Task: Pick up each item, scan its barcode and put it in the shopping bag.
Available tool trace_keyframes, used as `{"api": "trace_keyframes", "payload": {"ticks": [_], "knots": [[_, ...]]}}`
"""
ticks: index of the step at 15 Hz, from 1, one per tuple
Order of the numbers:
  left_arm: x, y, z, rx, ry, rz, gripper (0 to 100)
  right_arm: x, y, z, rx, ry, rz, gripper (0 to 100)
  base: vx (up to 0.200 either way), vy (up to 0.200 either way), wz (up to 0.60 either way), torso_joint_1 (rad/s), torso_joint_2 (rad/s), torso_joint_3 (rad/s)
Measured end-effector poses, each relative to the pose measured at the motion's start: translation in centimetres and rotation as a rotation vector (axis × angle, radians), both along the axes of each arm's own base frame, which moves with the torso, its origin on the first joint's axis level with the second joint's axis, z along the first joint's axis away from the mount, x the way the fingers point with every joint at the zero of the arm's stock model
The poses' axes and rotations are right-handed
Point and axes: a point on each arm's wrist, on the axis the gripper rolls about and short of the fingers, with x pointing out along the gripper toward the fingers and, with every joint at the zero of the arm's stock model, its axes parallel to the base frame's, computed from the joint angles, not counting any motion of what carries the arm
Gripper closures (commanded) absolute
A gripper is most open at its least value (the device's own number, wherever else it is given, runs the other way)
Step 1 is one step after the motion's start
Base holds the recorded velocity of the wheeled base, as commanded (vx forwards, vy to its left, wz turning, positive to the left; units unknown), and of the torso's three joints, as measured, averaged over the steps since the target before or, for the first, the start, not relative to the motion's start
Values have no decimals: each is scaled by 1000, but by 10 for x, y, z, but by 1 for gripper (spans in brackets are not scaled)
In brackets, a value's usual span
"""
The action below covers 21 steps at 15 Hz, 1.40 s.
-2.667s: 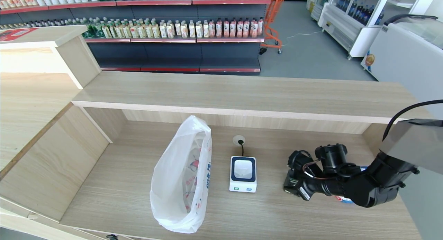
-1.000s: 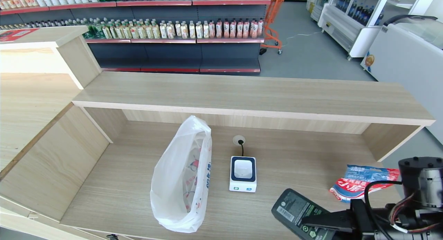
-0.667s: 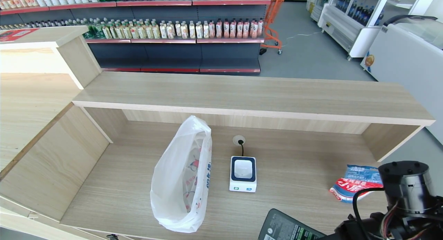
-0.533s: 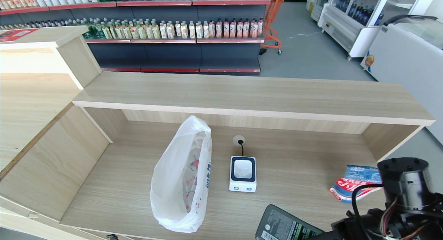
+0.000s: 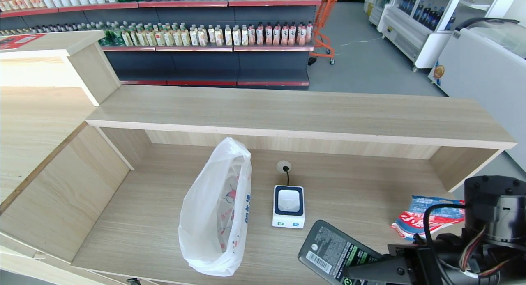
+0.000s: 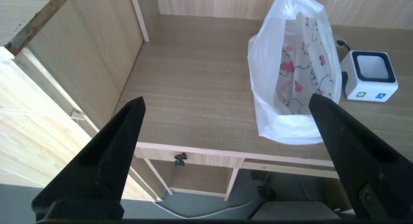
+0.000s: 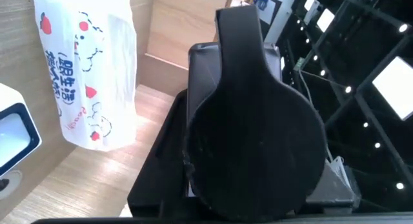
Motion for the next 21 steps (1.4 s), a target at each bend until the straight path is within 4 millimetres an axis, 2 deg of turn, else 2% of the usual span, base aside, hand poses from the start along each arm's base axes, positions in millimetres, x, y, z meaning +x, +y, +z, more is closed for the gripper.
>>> {"api": "trace_keyframes", "payload": {"ticks": [10, 12, 17, 19, 21], "knots": [[0, 0, 0, 0, 0, 0, 0, -6, 1, -4, -8, 49, 7, 100, 0, 0, 0, 0, 0, 0], [0, 0, 0, 0, 0, 0, 0, -5, -1, 3, 16, 163, -60, 100, 0, 0, 0, 0, 0, 0], [0, 0, 0, 0, 0, 0, 0, -22, -27, 37, 232, 491, -514, 100, 0, 0, 0, 0, 0, 0], [0, 0, 0, 0, 0, 0, 0, -27, -33, 43, 321, 722, -514, 100, 0, 0, 0, 0, 0, 0], [0, 0, 0, 0, 0, 0, 0, -22, -48, 46, 442, 979, -599, 100, 0, 0, 0, 0, 0, 0]]}}
